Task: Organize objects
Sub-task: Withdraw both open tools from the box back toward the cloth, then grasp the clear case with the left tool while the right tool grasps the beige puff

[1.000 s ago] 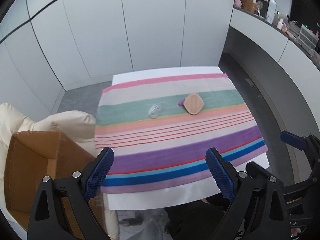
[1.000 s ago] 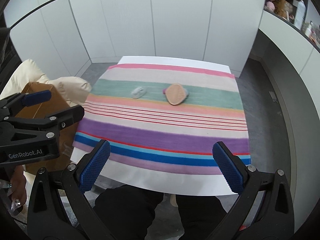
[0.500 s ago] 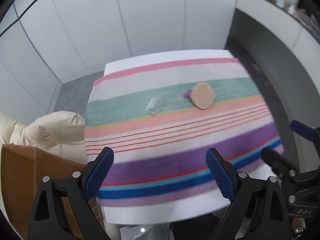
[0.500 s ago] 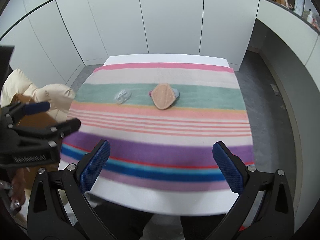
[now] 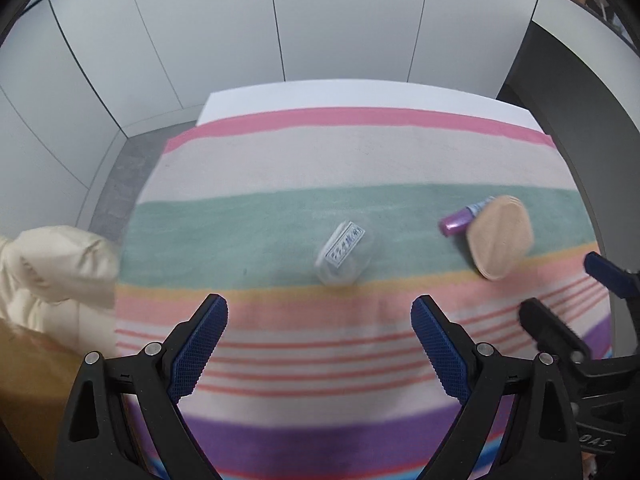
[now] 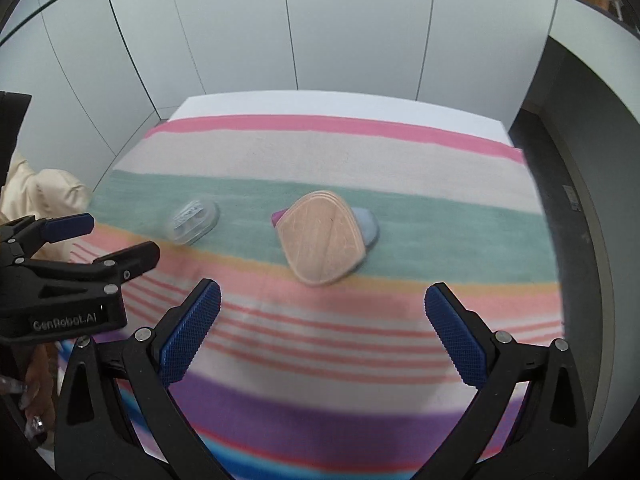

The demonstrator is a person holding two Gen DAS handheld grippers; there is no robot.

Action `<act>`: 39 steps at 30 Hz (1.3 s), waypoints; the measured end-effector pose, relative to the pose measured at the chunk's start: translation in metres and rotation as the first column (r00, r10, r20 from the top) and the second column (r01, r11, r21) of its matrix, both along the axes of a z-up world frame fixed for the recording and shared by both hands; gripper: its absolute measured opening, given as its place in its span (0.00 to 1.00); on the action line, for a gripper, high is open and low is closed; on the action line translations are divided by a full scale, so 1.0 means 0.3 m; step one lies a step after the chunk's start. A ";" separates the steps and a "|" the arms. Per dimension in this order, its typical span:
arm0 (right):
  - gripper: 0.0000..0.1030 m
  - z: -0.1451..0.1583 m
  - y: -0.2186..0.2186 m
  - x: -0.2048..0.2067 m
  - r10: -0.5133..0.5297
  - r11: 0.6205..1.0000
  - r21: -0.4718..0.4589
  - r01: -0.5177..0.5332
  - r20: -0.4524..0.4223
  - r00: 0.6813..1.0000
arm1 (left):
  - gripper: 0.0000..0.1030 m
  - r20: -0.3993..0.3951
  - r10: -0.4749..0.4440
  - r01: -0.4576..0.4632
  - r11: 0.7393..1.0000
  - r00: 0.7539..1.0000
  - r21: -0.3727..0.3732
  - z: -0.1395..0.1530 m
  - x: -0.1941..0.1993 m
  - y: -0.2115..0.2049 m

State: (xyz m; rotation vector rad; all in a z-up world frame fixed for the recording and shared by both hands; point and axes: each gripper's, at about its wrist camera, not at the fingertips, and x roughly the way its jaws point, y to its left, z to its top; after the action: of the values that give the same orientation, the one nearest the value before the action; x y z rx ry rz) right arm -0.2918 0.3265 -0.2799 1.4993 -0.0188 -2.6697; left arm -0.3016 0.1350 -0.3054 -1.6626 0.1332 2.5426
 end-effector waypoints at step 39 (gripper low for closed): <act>0.51 -0.098 0.016 -0.099 -0.024 1.000 0.018 0.024 -0.025 0.999 | 0.40 -0.056 0.006 -0.004 1.000 0.998 0.025 -0.074 -0.104 0.038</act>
State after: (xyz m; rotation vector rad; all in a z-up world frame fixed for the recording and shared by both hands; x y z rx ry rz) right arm -0.3214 0.3313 -0.3094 1.4806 -0.0106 -2.7141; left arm -0.3328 0.1465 -0.3276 -1.5857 0.1011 2.5846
